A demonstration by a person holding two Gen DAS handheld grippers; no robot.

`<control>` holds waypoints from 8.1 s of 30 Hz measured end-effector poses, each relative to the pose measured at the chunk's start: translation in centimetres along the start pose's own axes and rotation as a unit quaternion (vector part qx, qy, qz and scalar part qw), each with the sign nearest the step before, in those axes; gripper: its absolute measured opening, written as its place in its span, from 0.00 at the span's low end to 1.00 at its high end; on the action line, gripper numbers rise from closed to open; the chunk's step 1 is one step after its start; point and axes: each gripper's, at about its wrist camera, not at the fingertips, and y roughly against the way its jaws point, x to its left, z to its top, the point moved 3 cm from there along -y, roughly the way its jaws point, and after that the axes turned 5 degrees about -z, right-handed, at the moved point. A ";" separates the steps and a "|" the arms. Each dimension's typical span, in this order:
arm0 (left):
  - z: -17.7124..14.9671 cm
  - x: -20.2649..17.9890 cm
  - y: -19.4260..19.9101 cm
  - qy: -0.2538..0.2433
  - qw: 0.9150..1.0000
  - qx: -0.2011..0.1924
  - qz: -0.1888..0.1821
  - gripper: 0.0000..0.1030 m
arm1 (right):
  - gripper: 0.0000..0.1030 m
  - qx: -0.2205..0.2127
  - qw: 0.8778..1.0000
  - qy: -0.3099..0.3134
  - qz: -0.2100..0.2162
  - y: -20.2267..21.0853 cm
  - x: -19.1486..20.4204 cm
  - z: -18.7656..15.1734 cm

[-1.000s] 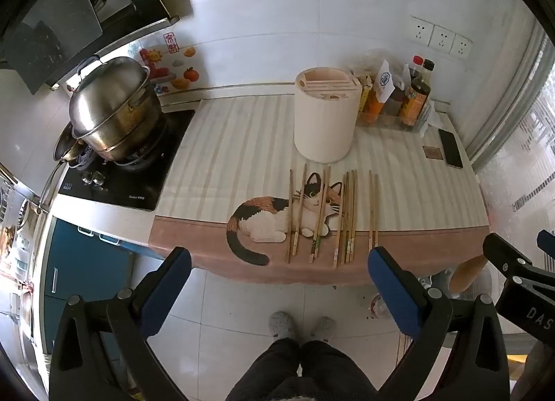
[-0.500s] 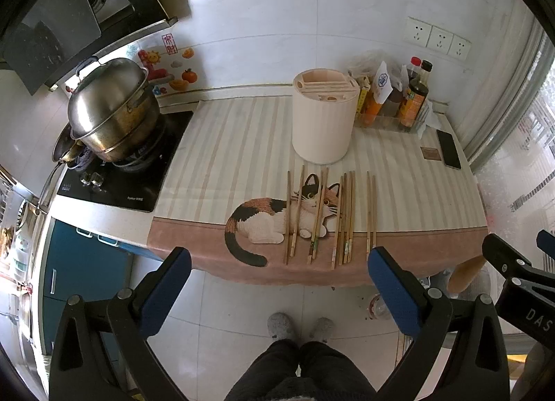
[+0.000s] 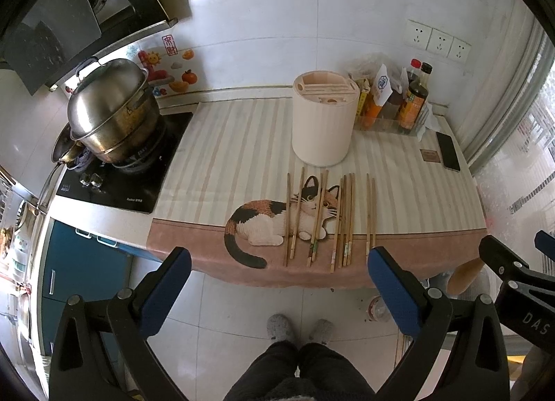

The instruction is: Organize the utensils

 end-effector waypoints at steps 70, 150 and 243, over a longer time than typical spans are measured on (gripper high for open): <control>4.2 4.5 -16.9 -0.044 0.998 0.005 0.032 1.00 | 0.98 0.005 0.996 -0.089 0.001 -11.3 2.2 2.2; 2.8 3.7 -42.0 -0.034 0.970 0.239 0.008 0.04 | 0.08 0.250 0.967 0.037 -0.016 -40.9 7.4 2.2; 24.9 5.3 -17.6 0.061 0.994 -0.092 -0.016 1.00 | 0.91 -0.140 0.965 -0.092 0.200 -21.5 5.3 26.8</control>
